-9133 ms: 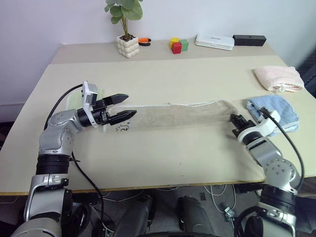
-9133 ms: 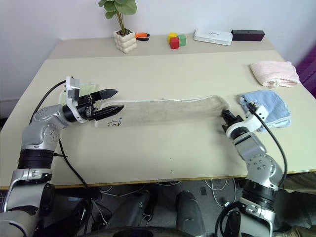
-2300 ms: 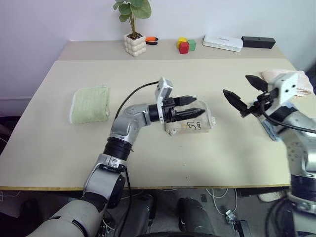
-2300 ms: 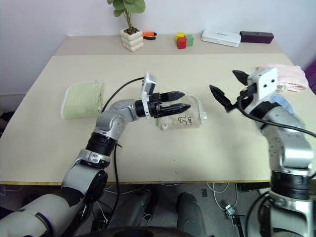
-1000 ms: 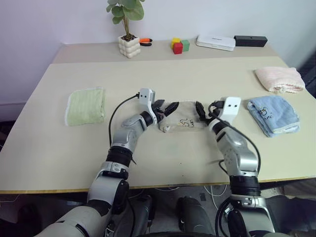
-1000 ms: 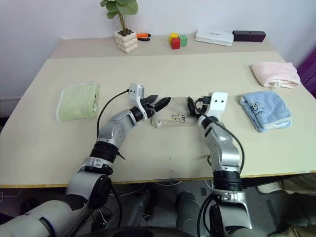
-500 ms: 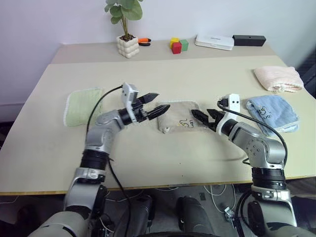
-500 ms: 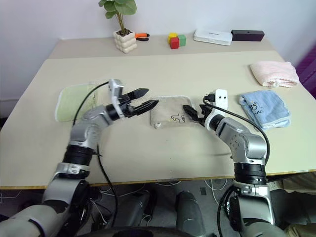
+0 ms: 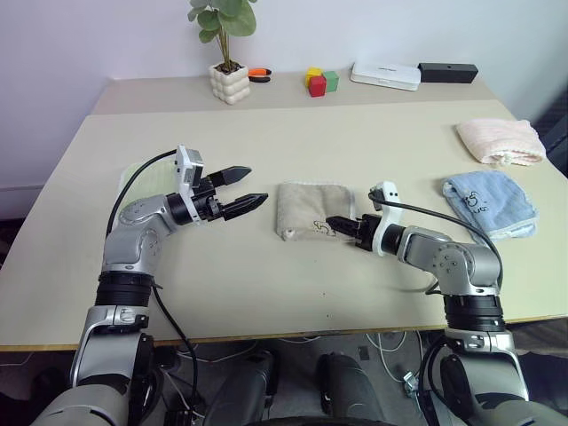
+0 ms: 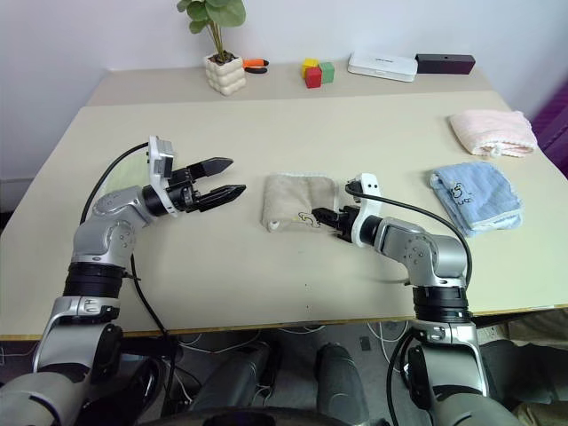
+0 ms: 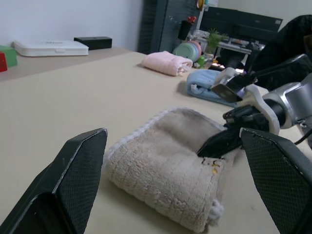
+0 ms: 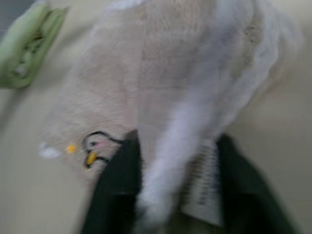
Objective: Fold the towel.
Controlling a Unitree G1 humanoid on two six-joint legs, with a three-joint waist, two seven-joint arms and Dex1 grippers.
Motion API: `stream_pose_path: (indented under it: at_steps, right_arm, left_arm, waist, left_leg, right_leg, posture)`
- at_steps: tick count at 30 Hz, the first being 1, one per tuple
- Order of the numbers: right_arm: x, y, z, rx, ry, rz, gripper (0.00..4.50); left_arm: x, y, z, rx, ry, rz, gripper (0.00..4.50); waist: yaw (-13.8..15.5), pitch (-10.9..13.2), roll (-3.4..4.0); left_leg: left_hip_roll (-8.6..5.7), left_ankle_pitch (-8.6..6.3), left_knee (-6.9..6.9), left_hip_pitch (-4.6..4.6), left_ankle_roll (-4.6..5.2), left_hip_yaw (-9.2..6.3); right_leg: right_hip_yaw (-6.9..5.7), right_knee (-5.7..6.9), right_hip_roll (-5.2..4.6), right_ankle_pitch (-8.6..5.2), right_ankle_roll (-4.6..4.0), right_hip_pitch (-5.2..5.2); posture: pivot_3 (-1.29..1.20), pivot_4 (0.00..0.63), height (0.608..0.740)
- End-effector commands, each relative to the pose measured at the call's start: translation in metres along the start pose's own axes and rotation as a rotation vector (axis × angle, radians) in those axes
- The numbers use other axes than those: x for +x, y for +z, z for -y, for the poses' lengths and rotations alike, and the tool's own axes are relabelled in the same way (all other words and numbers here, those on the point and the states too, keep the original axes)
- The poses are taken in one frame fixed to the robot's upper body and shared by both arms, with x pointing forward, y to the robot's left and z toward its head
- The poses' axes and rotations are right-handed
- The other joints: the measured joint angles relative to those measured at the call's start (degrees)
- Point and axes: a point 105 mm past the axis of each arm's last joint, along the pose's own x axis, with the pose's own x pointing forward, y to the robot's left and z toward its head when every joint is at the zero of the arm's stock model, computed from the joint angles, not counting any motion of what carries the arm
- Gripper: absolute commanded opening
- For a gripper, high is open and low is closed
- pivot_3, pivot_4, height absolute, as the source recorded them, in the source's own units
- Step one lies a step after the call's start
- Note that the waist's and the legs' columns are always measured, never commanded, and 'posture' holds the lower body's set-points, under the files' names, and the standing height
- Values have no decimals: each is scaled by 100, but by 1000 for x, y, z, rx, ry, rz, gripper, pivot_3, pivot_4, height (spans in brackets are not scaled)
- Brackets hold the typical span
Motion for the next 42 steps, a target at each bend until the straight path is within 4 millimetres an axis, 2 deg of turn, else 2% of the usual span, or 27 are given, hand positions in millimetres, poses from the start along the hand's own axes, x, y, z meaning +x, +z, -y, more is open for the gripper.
stream_pose_path:
  at_steps: [1, 3, 5, 8, 11, 13, 17, 19, 24, 31, 42]
  right_arm:
    - [-5, 36, -1, 56, 15, 160, 42]
    - [-11, 45, 0, 97, 23, 209, 42]
    - [-21, 62, 5, 183, 24, 314, 42]
    - [-57, 101, 19, 236, -36, 565, 42]
    - [-103, 122, 47, 296, -186, 781, 42]
    - [-117, 126, 53, 329, -217, 844, 42]
    - [-187, 124, 86, 341, -454, 1057, 42]
    - [-201, 119, 98, 408, -494, 1097, 42]
    - [-213, 106, 110, 440, -552, 1119, 42]
    - [-199, 98, 110, 460, -510, 1098, 42]
    - [-176, 71, 132, 569, -606, 1024, 42]
  left_arm:
    - [2, 11, 0, 30, 21, 59, 4500]
    - [5, 11, 2, 31, 20, 64, 4500]
    - [7, 10, 3, 27, 15, 73, 4500]
    - [11, 17, 8, 46, -47, 103, 4500]
    - [16, 25, 12, 88, -108, 134, 4500]
    - [17, 26, 12, 92, -121, 141, 4500]
    - [18, 31, 13, 142, -222, 129, 4500]
    - [19, 29, 13, 155, -243, 115, 4500]
    - [18, 20, 12, 125, -286, 59, 4500]
    - [20, 15, 12, 121, -288, 54, 4500]
    - [18, 9, 19, 119, -275, 48, 4500]
  waist:
    - [4, 0, 0]
    - [19, 0, 0]
    - [38, 0, 0]
    - [44, 1, 1]
    - [61, 1, 1]
    - [46, 1, 1]
    - [27, 1, 4]
    - [31, 0, 4]
    - [-29, 0, 5]
    - [-95, -1, 6]
    - [-87, -1, 7]
  left_leg:
    - [0, 0, 0, 0, 0, 0]
    - [0, 0, 0, 0, 0, 0]
    - [0, 0, 0, -1, 1, 0]
    - [0, 0, 0, -2, 0, 0]
    - [-1, -1, 0, -3, 0, 0]
    - [-1, 0, 0, -4, 1, 0]
    - [0, 6, -5, -3, 11, 0]
    - [0, 7, -6, -3, 13, 0]
    - [0, 8, -3, -2, 15, 4]
    - [0, 8, -3, -3, 18, 4]
    - [0, 8, -3, -3, 19, 4]
  right_leg:
    - [0, 0, 0, 0, 0, 0]
    - [0, 0, 0, 0, 0, 0]
    - [0, -1, 0, 0, 0, 0]
    - [0, -1, 0, 1, 0, -1]
    - [0, -2, -1, 0, 0, 0]
    - [0, -4, -2, 0, 0, 1]
    - [0, -1, -1, 0, -1, -5]
    - [0, -2, -2, 0, -1, -4]
    - [3, 1, -3, 0, 0, -4]
    - [4, 1, -4, 0, 0, -4]
    - [5, 1, -3, 0, 0, -3]
  posture:
    - [0, 150, 740]
    - [0, 150, 740]
    - [0, 150, 740]
    - [0, 150, 740]
    - [0, 150, 740]
    - [0, 150, 740]
    - [0, 150, 740]
    - [0, 150, 740]
    - [0, 150, 740]
    - [0, 150, 740]
    - [0, 150, 740]
